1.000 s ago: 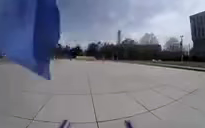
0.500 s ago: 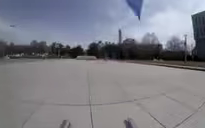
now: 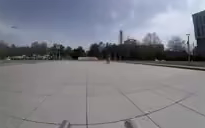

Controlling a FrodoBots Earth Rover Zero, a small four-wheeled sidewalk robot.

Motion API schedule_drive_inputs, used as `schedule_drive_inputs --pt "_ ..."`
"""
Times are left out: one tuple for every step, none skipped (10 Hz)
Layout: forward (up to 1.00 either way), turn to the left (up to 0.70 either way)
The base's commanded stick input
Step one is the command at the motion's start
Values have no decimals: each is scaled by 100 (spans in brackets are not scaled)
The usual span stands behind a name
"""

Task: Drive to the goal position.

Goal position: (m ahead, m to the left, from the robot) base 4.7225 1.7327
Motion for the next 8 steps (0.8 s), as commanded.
schedule_drive_inputs --pt "85 0" --pt "85 0" --pt "85 0" --pt "85 0" --pt "85 0" --pt "85 0" --pt "85 0" --pt "85 0"
